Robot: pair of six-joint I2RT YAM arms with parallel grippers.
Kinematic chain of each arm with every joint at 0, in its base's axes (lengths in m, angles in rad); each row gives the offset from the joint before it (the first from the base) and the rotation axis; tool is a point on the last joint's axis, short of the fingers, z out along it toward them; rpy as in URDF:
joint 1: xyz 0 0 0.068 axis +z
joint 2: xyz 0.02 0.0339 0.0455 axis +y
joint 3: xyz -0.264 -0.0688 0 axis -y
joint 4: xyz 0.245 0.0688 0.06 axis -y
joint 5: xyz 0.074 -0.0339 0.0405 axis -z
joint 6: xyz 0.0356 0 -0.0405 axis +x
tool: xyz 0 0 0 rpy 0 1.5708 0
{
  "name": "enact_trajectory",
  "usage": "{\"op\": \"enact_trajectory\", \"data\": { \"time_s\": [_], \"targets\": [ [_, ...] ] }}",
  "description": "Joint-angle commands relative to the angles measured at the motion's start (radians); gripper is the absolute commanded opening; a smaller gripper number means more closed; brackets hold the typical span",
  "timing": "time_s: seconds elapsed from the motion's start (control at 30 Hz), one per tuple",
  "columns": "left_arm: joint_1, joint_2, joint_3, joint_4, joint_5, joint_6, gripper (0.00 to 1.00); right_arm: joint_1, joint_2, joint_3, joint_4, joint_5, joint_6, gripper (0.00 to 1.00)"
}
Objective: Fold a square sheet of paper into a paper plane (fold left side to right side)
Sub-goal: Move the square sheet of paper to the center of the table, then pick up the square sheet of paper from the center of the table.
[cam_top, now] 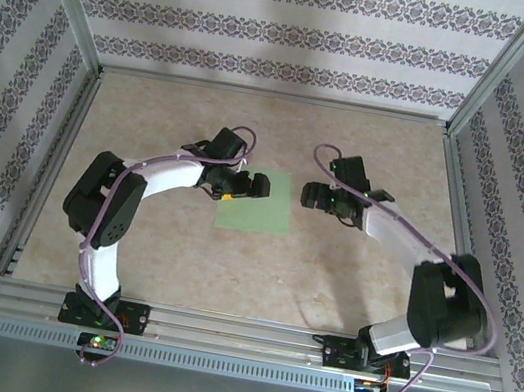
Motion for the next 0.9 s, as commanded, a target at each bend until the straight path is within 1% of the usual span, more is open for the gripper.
{"op": "enact_trajectory", "data": {
  "time_s": [0.0, 0.1, 0.17, 0.2, 0.23, 0.33, 0.43, 0.53, 0.73, 0.87],
  "targets": [
    [0.024, -0.070, -0.037, -0.007, 0.007, -0.007, 1.00, 0.002, 0.110, 0.115, -0.035, -0.048, -0.050, 0.86],
    [0.025, -0.059, -0.062, 0.008, 0.054, -0.030, 0.94, 0.022, 0.232, 0.222, -0.051, -0.039, -0.066, 0.87],
    [0.023, -0.042, -0.080, 0.023, 0.075, -0.050, 0.88, 0.046, 0.313, 0.308, -0.082, -0.019, -0.093, 0.91],
    [0.023, -0.035, -0.091, 0.029, 0.073, -0.061, 0.85, 0.061, 0.356, 0.360, -0.105, -0.005, -0.108, 0.97],
    [0.024, -0.032, -0.102, 0.027, 0.059, -0.071, 0.83, 0.074, 0.396, 0.412, -0.131, 0.009, -0.120, 0.98],
    [0.023, -0.019, -0.118, 0.010, 0.023, -0.083, 0.80, 0.099, 0.494, 0.535, -0.181, 0.026, -0.133, 0.98],
    [0.024, -0.001, -0.116, -0.015, 0.001, -0.083, 0.76, 0.114, 0.561, 0.614, -0.210, 0.038, -0.129, 0.98],
    [0.024, 0.019, -0.118, -0.015, 0.004, -0.089, 0.71, 0.126, 0.602, 0.654, -0.228, 0.043, -0.124, 0.98],
    [0.024, 0.038, -0.111, -0.031, -0.018, -0.080, 0.71, 0.149, 0.645, 0.682, -0.247, 0.050, -0.138, 0.98],
    [0.023, 0.058, -0.102, -0.043, -0.014, -0.077, 0.70, 0.158, 0.672, 0.691, -0.258, 0.047, -0.138, 0.98]
  ]
}}
